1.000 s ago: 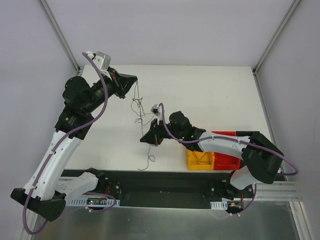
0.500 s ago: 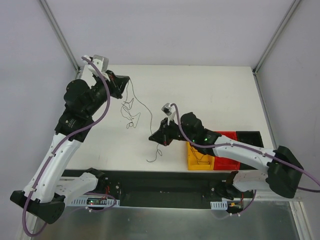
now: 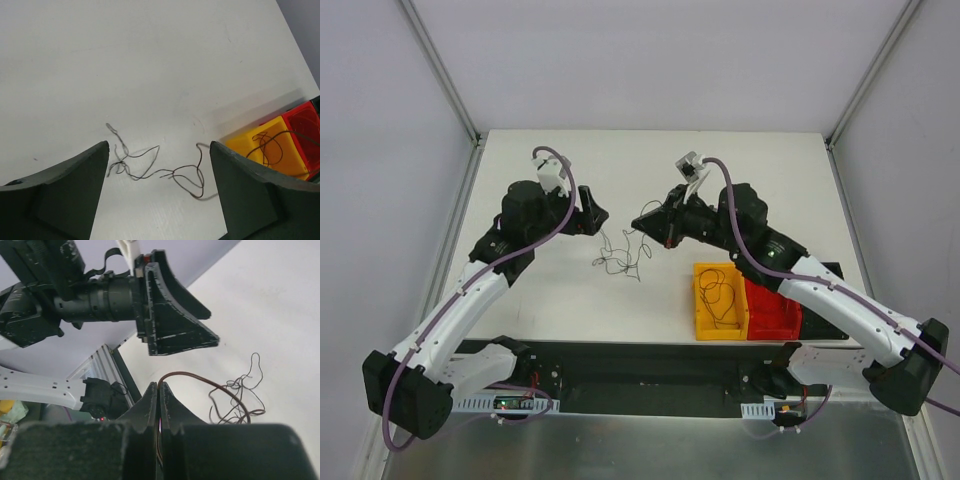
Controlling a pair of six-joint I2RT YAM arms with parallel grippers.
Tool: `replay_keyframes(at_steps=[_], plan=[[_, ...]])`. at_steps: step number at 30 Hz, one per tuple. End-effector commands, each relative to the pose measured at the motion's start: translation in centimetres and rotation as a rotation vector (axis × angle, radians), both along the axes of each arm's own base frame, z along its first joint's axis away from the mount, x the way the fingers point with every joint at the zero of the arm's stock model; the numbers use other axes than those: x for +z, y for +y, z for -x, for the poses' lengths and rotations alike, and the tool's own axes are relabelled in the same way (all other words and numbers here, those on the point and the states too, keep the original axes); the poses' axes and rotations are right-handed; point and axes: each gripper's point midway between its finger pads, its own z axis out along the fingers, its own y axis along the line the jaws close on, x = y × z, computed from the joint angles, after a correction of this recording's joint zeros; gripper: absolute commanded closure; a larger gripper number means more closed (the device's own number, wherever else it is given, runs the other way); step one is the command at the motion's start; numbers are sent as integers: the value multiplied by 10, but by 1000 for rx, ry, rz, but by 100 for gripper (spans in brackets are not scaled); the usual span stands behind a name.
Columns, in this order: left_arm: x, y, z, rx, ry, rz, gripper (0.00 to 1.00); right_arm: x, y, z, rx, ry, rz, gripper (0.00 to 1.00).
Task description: Untangle the cables
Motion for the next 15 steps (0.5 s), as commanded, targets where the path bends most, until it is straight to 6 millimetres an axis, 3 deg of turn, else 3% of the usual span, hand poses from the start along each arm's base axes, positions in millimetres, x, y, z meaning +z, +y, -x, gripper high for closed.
replay_keyframes(at_steps=[1, 5, 12, 15], plan=[[-4, 2, 12, -11, -5, 38, 18, 7, -13, -2, -29, -38, 15, 100], [-40, -10, 15, -50, 129, 56, 15, 15, -25, -3, -54, -63, 13, 100], [-91, -57, 13, -133, 456, 243, 12, 30, -41, -1, -86, -108, -9, 100], [-106, -72, 29, -200, 485, 312, 13, 32, -45, 1, -89, -117, -12, 100]])
